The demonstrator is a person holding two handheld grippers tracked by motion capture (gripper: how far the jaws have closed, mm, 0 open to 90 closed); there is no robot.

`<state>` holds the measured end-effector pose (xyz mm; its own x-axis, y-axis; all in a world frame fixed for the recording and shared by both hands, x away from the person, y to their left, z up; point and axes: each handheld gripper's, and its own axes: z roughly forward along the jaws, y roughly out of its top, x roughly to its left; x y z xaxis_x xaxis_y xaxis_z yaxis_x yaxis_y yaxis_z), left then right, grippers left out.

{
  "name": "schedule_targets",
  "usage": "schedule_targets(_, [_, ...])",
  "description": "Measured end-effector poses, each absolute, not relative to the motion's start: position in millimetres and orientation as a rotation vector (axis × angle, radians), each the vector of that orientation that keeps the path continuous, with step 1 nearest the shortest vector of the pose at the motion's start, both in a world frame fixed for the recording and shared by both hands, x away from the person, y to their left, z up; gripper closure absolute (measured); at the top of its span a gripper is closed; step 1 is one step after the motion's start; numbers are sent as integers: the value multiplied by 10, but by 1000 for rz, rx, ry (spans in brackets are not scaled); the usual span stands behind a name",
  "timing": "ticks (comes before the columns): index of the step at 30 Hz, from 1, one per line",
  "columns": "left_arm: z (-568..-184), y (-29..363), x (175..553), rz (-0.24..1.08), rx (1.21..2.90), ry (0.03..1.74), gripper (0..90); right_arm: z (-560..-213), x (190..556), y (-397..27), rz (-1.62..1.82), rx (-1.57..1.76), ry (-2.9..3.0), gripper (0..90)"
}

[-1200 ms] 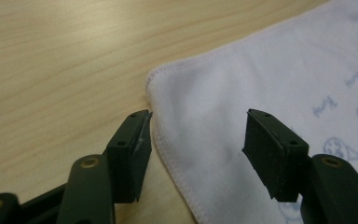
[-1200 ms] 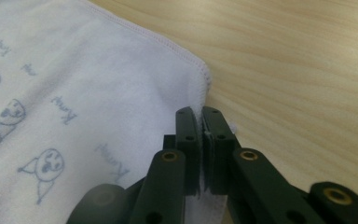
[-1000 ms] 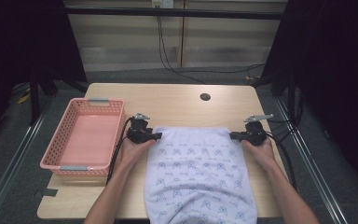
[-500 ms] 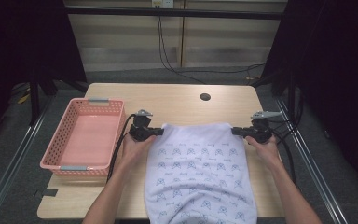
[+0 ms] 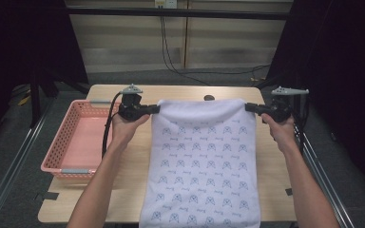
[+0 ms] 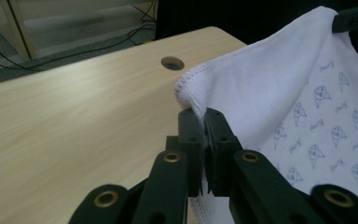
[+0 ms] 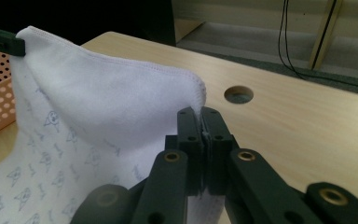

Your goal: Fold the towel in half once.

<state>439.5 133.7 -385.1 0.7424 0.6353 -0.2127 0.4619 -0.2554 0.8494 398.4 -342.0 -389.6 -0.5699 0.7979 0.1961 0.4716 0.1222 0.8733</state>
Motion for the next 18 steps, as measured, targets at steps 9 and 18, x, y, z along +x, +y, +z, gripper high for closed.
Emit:
schedule_targets(9, [-3278,1481,4540,312,1799,821,874,-3406,4246,-3375,1465,1208,2018,880])
schedule_targets(18, [-3423,1504,4202,280,1864,776,873,-3418,3931,-3323,1456,1149,2067,881])
